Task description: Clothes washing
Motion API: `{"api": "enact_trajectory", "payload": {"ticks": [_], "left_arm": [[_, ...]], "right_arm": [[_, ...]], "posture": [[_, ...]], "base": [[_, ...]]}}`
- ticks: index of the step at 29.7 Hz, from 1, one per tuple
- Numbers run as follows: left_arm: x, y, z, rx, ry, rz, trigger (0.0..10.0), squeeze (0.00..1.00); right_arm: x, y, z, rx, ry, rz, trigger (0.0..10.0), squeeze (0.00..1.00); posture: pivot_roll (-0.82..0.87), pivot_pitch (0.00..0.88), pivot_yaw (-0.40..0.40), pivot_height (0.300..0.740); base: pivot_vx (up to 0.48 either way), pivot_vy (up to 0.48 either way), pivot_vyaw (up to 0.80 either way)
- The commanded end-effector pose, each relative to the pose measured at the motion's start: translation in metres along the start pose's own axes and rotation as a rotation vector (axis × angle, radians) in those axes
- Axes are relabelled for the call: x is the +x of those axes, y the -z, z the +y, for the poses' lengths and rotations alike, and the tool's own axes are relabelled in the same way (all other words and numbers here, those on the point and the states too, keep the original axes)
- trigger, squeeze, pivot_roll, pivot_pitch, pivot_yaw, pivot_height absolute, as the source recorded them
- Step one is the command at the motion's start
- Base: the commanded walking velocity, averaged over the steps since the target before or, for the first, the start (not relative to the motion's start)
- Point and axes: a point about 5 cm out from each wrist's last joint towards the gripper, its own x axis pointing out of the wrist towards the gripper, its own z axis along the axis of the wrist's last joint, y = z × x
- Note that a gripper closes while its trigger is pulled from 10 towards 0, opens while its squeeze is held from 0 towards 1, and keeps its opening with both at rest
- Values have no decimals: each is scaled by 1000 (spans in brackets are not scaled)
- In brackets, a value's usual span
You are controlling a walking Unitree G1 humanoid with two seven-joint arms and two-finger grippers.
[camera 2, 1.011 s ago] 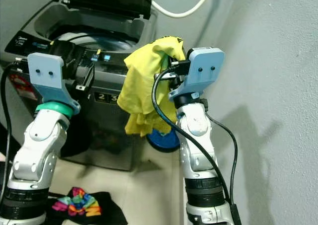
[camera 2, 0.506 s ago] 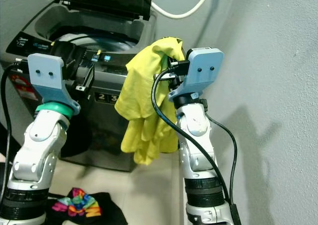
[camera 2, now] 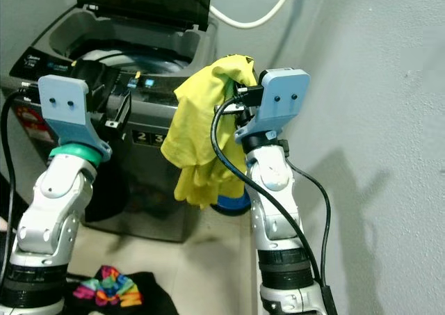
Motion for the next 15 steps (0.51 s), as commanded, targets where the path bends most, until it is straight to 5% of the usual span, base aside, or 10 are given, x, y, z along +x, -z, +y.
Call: {"api": "enact_trajectory", "payload": {"ticks": [1, 12, 15], "left_arm": [[-1, 4, 1, -1, -8, 18, 10000, 0], [-1, 4, 1, 2, -6, 14, 10000, 0], [-1, 3, 1, 9, -2, 12, 10000, 0]], "right_arm": [[0, -2, 1, -2, -7, -15, 10000, 0], [0, -2, 2, -2, -11, -18, 10000, 0], [0, -2, 3, -3, -13, -18, 10000, 0]], "posture": [[146, 0, -35, 740], [145, 0, -36, 740], [147, 0, -35, 740]], "base": [[0, 480, 0], [0, 480, 0], [0, 0, 0]]}}
